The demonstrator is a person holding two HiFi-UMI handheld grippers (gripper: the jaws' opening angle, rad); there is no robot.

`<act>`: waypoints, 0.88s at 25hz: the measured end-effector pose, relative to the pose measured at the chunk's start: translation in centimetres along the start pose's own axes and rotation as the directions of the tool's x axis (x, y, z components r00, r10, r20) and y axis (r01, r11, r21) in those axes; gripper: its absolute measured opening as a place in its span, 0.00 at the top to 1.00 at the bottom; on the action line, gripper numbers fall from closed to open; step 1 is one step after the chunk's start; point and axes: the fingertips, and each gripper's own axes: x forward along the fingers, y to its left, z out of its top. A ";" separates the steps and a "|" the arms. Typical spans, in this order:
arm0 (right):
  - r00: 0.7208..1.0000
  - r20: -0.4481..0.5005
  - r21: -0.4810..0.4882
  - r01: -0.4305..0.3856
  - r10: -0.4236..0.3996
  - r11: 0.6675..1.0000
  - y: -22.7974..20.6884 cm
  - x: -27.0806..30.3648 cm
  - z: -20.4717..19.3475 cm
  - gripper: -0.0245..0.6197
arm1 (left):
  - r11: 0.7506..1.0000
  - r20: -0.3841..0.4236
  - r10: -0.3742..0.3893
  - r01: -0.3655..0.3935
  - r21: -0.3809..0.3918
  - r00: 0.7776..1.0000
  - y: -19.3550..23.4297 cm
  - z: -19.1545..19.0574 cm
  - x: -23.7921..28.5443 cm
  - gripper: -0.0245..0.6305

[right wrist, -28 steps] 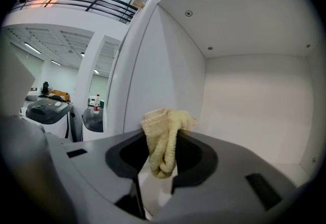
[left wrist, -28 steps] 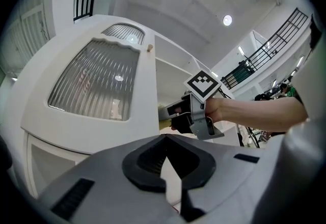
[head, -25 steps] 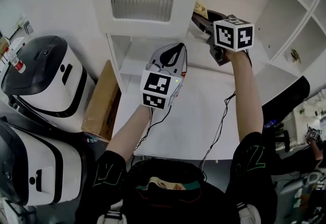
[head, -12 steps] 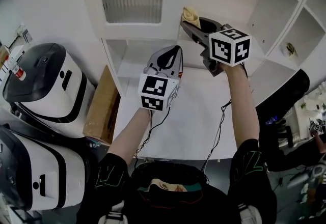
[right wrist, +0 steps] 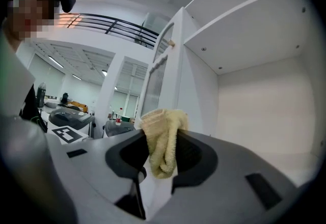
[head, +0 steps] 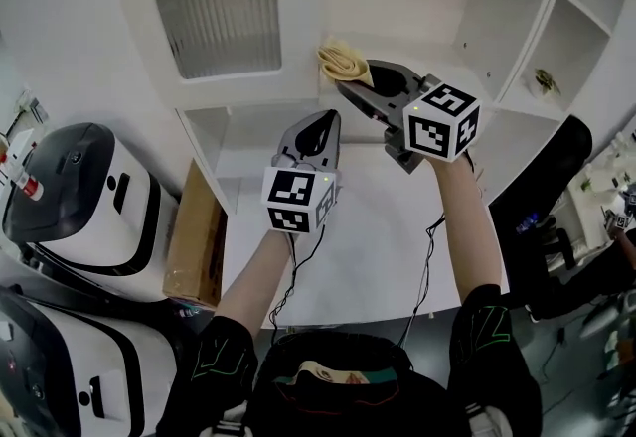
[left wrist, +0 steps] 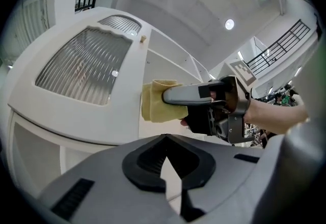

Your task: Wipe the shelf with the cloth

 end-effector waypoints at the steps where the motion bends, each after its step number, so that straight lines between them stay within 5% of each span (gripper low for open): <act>1: 1.000 -0.010 -0.016 0.025 -0.026 1.000 -0.4 -0.2 -0.2 0.76 | 1.000 -0.003 -0.004 0.004 -0.004 1.000 -0.1 -0.2 0.1 0.96; 8: 0.953 -0.180 -0.222 0.201 -0.243 0.954 -3.2 1.0 -2.6 0.76 | 1.000 -0.002 -0.014 0.014 -0.020 1.000 0.2 -1.1 0.4 0.96; 13: 0.910 -0.277 -0.363 0.198 -0.308 0.910 -3.2 3.0 -4.1 0.76 | 1.000 -0.008 -0.014 0.014 -0.006 1.000 0.9 -2.0 0.1 0.96; 22: 0.775 -0.420 -0.732 0.019 -0.473 0.681 -2.6 3.6 -6.8 0.76 | 0.999 -0.013 -0.007 0.006 -0.052 1.000 2.3 -4.0 0.4 0.96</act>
